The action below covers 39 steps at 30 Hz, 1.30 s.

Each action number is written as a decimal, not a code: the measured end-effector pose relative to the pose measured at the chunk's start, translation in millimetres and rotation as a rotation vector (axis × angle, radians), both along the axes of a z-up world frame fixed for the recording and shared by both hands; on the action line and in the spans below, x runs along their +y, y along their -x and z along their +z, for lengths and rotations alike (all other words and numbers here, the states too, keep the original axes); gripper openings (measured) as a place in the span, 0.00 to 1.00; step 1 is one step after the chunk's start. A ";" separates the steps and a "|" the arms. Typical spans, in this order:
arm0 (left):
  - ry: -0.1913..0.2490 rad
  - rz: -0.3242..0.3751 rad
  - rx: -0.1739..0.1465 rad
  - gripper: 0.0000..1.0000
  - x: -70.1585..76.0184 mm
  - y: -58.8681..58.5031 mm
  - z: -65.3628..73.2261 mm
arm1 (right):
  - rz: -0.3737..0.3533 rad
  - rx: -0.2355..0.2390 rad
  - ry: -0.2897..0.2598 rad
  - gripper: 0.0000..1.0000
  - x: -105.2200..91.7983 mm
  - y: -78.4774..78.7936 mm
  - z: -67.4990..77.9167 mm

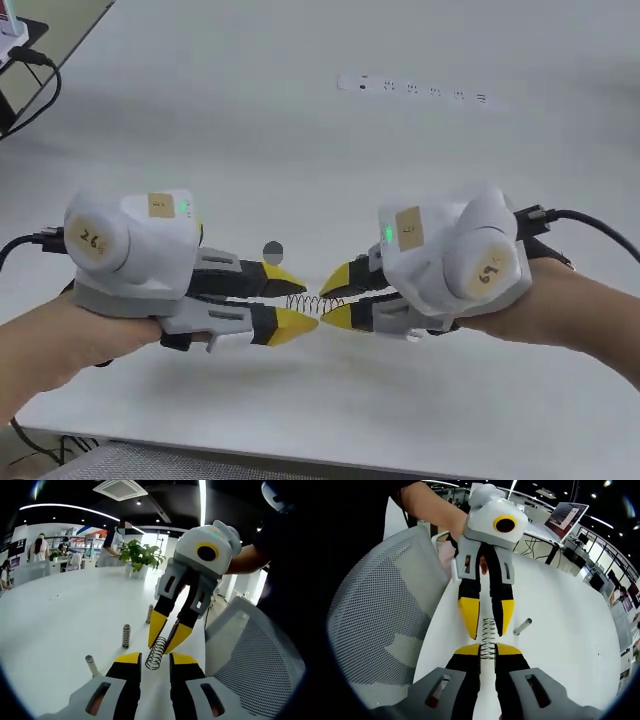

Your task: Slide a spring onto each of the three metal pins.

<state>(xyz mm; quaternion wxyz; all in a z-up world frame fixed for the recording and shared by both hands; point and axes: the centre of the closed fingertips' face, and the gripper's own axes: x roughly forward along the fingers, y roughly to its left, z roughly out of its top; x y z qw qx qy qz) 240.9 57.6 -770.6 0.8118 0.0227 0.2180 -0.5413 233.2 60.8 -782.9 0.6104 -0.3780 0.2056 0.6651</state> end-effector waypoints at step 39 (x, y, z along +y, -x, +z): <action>0.002 -0.069 -0.056 0.02 -4.2 8.0 13.4 | -0.019 0.031 -0.033 0.12 -12.9 4.4 5.7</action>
